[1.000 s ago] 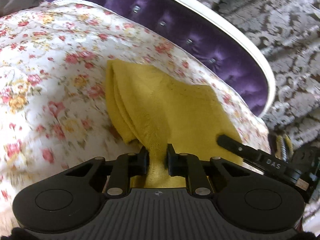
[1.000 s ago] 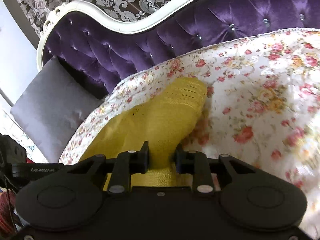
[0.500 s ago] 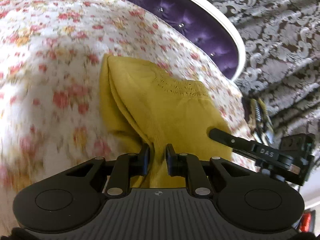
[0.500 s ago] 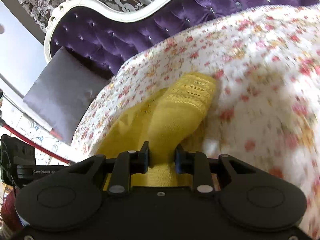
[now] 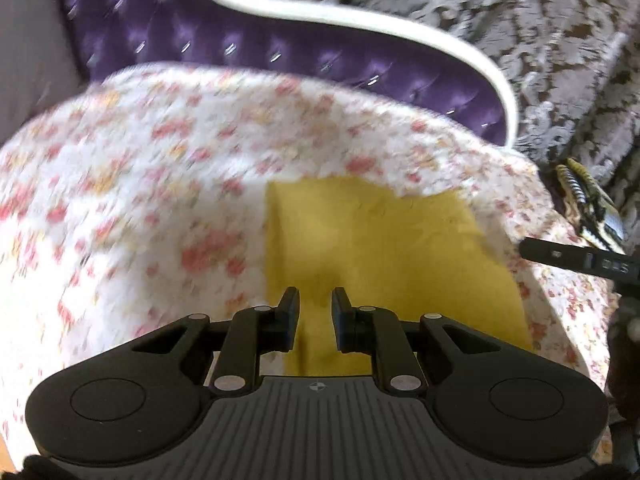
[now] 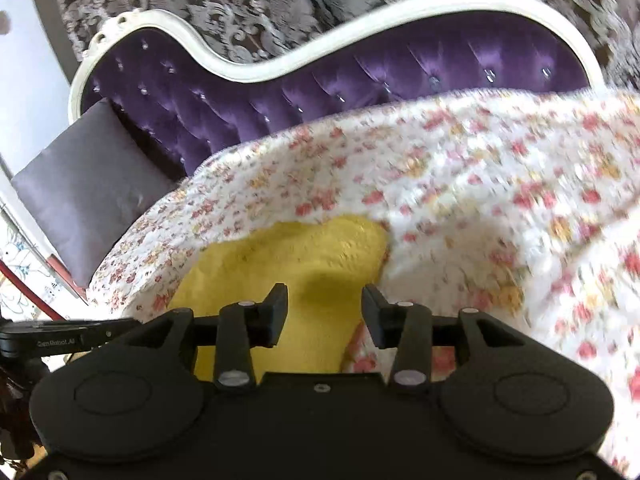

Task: Fold small clothes

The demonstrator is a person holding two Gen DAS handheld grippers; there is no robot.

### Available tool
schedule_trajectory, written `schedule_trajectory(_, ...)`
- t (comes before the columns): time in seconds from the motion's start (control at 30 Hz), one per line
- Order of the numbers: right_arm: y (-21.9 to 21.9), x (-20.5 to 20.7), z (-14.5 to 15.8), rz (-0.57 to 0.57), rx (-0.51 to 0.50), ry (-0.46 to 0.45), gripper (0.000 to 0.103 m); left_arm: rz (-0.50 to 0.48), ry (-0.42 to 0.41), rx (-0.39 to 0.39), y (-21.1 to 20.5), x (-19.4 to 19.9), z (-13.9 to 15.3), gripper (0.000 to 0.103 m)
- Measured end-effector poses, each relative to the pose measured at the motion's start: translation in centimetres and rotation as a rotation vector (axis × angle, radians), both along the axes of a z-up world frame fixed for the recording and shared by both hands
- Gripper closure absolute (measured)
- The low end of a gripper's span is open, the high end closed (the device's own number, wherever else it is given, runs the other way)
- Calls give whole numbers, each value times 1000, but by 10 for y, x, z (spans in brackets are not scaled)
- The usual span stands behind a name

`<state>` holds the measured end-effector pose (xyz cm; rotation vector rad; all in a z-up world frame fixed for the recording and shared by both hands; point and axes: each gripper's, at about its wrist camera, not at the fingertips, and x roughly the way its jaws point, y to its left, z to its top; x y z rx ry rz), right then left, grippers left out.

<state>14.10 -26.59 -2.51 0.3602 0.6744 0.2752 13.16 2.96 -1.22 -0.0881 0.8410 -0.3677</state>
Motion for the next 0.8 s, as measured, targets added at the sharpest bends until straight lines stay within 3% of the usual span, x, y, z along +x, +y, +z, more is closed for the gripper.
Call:
schedule_trajectory(0.17, 21, 22, -9, 31, -93, -20, 51, -61, 5, -2, -29, 21, -8, 84)
schedule_trajectory(0.37, 26, 49, -32, -14, -184, 7, 47, -23, 10, 64, -39, 56, -39, 80)
schedule_trajectory(0.43, 17, 55, -40, -45, -175, 41, 38, -13, -11, 91, -36, 59, -42, 76)
schedule_trajectory(0.53, 9, 52, -45, -63, -111, 65, 38, -25, 1, 91, -32, 58, -36, 76)
schedule_trajectory(0.63, 7, 45, -35, -74, -74, 19, 38, -39, -36, 58, -33, 60, -18, 75)
schedule_trajectory(0.8, 16, 61, -29, -95, -131, 5, 36, -64, -39, 57, -54, 89, -17, 74)
